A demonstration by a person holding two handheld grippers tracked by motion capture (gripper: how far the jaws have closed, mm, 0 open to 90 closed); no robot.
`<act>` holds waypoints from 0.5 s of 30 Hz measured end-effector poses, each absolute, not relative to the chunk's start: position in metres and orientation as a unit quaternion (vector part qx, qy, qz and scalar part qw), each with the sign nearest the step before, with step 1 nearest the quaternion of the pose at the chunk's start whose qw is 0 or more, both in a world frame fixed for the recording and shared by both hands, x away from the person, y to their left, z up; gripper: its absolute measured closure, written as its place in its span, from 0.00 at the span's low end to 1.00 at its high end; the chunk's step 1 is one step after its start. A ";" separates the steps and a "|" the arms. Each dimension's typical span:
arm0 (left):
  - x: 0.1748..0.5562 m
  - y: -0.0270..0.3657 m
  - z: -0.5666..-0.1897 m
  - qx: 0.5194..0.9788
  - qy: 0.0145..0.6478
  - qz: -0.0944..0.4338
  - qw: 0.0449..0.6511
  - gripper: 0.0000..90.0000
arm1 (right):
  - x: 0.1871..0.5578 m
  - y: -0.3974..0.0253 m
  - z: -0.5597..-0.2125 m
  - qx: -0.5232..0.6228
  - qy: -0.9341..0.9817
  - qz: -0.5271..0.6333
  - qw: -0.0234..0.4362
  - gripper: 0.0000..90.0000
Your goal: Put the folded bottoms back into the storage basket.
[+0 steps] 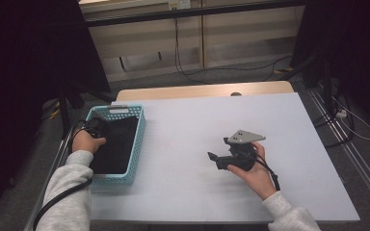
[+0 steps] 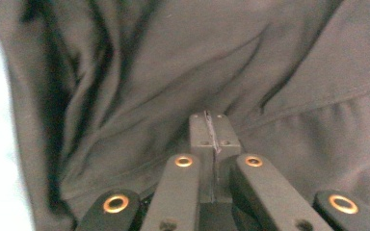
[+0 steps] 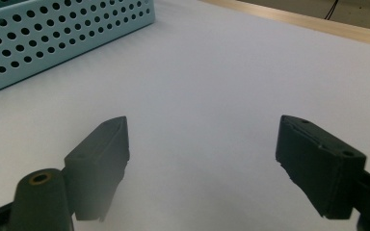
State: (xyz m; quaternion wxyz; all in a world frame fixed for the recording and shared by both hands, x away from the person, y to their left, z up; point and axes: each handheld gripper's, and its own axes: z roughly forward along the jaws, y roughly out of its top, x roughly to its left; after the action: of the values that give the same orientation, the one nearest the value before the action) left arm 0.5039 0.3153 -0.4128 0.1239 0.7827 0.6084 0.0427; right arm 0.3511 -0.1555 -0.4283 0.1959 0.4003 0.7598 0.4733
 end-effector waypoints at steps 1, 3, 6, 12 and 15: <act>0.503 0.317 -0.414 0.779 0.613 0.045 0.126 1.00 | 0.351 -0.155 -0.429 0.401 0.761 0.472 0.195 0.21; 0.503 0.321 -0.414 0.776 0.616 0.041 0.129 1.00 | 0.351 -0.156 -0.429 0.400 0.761 0.471 0.197 0.21; 0.501 0.327 -0.413 0.774 0.620 0.039 0.123 1.00 | 0.351 -0.156 -0.429 0.400 0.762 0.470 0.197 0.21; 0.498 0.336 -0.413 0.763 0.633 0.035 0.128 1.00 | 0.350 -0.156 -0.429 0.399 0.762 0.470 0.197 0.21; 0.500 0.330 -0.406 0.766 0.624 0.047 0.147 0.99 | 0.350 -0.155 -0.429 0.398 0.763 0.470 0.197 0.21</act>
State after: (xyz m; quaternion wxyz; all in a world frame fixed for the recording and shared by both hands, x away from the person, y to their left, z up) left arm 0.5004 0.3298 -0.4058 0.1471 0.7659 0.6241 0.0472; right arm 0.3500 -0.1550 -0.4287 0.1966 0.3983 0.7626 0.4702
